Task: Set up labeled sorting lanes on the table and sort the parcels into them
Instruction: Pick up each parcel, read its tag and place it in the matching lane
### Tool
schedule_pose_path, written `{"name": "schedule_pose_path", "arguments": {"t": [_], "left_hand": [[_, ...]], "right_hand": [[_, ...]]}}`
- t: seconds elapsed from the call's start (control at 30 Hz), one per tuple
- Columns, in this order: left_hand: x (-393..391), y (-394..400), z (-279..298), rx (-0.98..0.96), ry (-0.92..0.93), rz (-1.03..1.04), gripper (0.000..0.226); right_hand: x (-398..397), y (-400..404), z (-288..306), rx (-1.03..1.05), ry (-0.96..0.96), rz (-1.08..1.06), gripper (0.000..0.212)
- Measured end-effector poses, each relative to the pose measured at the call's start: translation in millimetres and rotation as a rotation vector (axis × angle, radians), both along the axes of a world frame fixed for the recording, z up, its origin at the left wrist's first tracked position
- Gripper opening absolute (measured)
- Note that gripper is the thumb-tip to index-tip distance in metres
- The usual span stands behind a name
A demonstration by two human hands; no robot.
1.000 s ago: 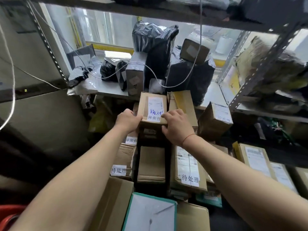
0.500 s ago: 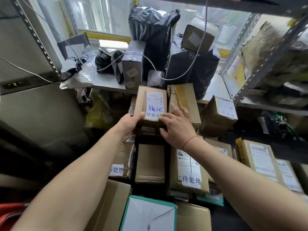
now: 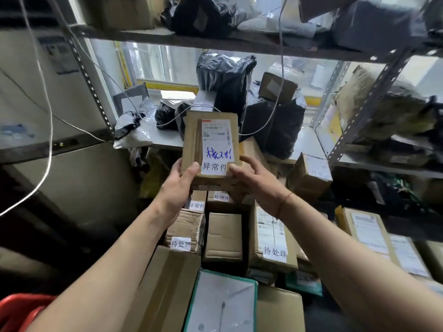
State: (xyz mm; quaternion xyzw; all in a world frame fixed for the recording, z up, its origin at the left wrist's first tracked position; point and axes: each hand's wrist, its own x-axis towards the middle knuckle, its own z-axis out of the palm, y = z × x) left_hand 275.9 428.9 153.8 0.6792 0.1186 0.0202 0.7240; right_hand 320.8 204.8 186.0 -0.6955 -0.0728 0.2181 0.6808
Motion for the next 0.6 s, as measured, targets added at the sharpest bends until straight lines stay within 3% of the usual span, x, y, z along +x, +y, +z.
{"name": "schedule_pose_path", "arguments": {"t": [0.1,0.3,0.43,0.6], "left_hand": [[-22.3,-12.4,10.7,0.031,-0.021,-0.05,0.066],[-64.8,-37.8,24.1,0.087,0.049,-0.098,0.062],[-93.0,-74.2,39.7,0.149,0.05,-0.069,0.029],[-131.8,-157.9,44.8,0.094,0.056,-0.059,0.032]], "right_hand": [[-15.3,-15.4,3.3,0.16,0.079,0.051,0.067],[-46.2,-58.2,-1.3,0.247,0.098,0.013,0.075],[-71.9,-103.5,-13.4,0.28,0.102,0.004,0.074],[-110.7,-187.2,-29.0,0.32,0.097,-0.013,0.072]]}}
